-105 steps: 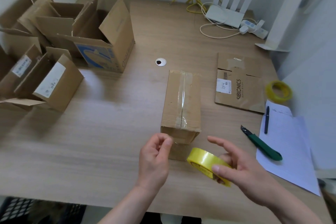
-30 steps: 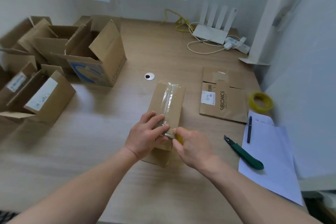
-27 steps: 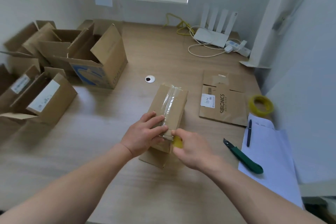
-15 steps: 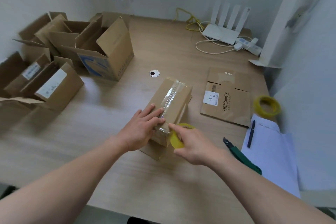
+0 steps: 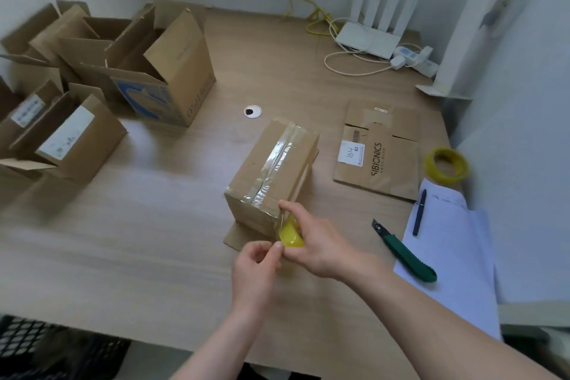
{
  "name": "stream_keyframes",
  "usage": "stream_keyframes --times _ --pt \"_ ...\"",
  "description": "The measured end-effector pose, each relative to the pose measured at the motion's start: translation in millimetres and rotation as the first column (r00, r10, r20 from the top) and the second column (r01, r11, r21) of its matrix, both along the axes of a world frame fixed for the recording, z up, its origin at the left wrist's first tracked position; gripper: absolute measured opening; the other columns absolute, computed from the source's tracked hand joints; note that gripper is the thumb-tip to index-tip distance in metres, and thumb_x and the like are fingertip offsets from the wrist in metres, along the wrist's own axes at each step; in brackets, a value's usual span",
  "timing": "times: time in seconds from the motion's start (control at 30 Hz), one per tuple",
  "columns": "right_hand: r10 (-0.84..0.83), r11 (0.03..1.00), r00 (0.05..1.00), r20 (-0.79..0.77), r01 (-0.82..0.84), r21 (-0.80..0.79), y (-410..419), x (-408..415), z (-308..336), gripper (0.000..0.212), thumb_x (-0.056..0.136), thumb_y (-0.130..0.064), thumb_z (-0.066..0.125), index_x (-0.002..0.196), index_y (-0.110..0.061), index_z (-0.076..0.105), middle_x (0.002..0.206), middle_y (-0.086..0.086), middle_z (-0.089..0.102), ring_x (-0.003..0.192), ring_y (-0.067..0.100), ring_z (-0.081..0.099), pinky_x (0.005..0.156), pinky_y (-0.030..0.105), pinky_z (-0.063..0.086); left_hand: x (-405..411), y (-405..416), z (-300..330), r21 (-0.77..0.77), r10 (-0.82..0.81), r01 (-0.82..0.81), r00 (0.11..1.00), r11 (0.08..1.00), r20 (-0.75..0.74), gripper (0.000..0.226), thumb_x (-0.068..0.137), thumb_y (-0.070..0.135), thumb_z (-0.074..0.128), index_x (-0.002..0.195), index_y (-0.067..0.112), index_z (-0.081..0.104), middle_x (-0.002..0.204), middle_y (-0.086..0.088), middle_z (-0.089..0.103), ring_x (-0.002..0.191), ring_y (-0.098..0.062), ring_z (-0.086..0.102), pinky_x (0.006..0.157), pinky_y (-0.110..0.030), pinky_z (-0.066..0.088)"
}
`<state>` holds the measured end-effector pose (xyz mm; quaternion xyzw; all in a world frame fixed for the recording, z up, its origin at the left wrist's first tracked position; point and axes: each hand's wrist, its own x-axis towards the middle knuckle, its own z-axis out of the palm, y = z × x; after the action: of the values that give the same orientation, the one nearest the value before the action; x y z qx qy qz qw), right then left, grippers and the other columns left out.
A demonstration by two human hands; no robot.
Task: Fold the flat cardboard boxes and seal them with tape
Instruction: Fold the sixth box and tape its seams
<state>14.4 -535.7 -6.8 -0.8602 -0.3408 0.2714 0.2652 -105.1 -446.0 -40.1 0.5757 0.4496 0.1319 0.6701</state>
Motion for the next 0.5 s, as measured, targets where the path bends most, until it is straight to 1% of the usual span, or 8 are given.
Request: stream_keyframes --times 0.03,0.07,0.13,0.23,0.33,0.43,0.47,0.5 --pt "0.004 1.000 1.000 0.006 -0.004 -0.004 -0.1 -2.0 1.0 0.080 0.079 -0.043 0.067 0.141 -0.053 0.019 0.124 0.003 0.064 0.113 0.030 0.059 0.091 0.039 0.050 -0.3 -8.3 -0.5 -0.243 -0.009 0.015 1.000 0.970 0.027 0.011 0.091 0.023 0.066 0.088 0.012 0.065 0.077 -0.006 0.065 0.073 -0.023 0.061 0.061 -0.028 0.043" --pt "0.010 1.000 1.000 0.015 -0.010 -0.018 -0.4 -4.0 3.0 0.082 0.078 -0.041 0.066 0.142 -0.052 0.017 0.123 0.003 0.065 0.111 0.031 0.060 0.090 0.039 0.050 1.2 -11.3 1.0 -0.391 -0.002 0.033 0.997 0.920 0.080 0.014 0.094 0.023 0.061 0.092 0.011 0.066 0.077 -0.009 0.064 0.068 -0.021 0.060 0.058 -0.028 0.042" --pt "0.036 0.997 0.998 0.043 -0.033 -0.075 -0.5 -6.8 7.6 0.089 0.074 -0.036 0.064 0.145 -0.052 0.011 0.116 0.004 0.068 0.104 0.031 0.062 0.083 0.038 0.052 9.8 -9.7 6.1 -0.520 0.045 0.047 0.986 0.853 0.162 0.016 0.096 0.022 0.057 0.099 0.010 0.068 0.082 -0.011 0.067 0.066 -0.019 0.062 0.058 -0.028 0.045" --pt "0.127 0.976 0.982 0.141 -0.099 -0.192 1.6 -8.7 13.4 0.098 0.072 -0.038 0.058 0.150 -0.045 0.000 0.113 0.007 0.068 0.103 0.035 0.062 0.074 0.037 0.048 22.0 -6.2 12.0 -0.598 0.113 0.018 0.977 0.801 0.181 0.014 0.095 0.012 0.057 0.094 0.013 0.071 0.085 -0.011 0.070 0.066 -0.019 0.065 0.056 -0.026 0.050" --pt "0.208 0.952 0.946 0.249 -0.138 -0.272 4.4 -10.9 22.1 0.097 0.073 -0.044 0.053 0.152 -0.039 -0.003 0.111 0.007 0.067 0.102 0.036 0.063 0.068 0.037 0.041 27.3 -6.8 15.8 -0.636 0.144 0.005 0.973 0.772 0.183 0.016 0.094 0.005 0.056 0.096 0.012 0.070 0.083 -0.009 0.071 0.066 -0.015 0.066 0.053 -0.023 0.050" --pt "0.222 0.952 0.925 0.309 -0.138 -0.273 1.9 -9.3 31.7 0.090 0.071 -0.055 0.050 0.150 -0.042 0.008 0.109 0.003 0.067 0.102 0.032 0.062 0.069 0.036 0.040 28.6 -9.6 16.3 -0.627 0.130 -0.004 0.979 0.779 0.155 0.017 0.092 0.003 0.057 0.088 0.013 0.070 0.075 -0.005 0.068 0.064 -0.014 0.063 0.053 -0.022 0.047" --pt "0.191 0.964 0.933 0.305 -0.120 -0.239 -1.8 -6.3 35.4 0.085 0.070 -0.060 0.048 0.147 -0.045 0.016 0.107 -0.001 0.067 0.103 0.028 0.062 0.071 0.035 0.043 29.2 -9.6 16.2 -0.617 0.117 -0.009 0.984 0.787 0.134 0.016 0.092 0.003 0.058 0.089 0.013 0.070 0.077 -0.005 0.069 0.066 -0.015 0.063 0.056 -0.024 0.048" --pt "0.119 0.981 0.950 0.290 -0.066 -0.185 -7.9 -1.7 38.1 0.082 0.068 -0.066 0.046 0.145 -0.046 0.024 0.102 -0.008 0.065 0.102 0.021 0.061 0.073 0.032 0.043 30.6 -9.4 15.9 -0.604 0.102 -0.013 0.988 0.797 0.114 0.016 0.091 0.004 0.058 0.090 0.013 0.071 0.079 -0.007 0.070 0.068 -0.018 0.063 0.060 -0.027 0.048"
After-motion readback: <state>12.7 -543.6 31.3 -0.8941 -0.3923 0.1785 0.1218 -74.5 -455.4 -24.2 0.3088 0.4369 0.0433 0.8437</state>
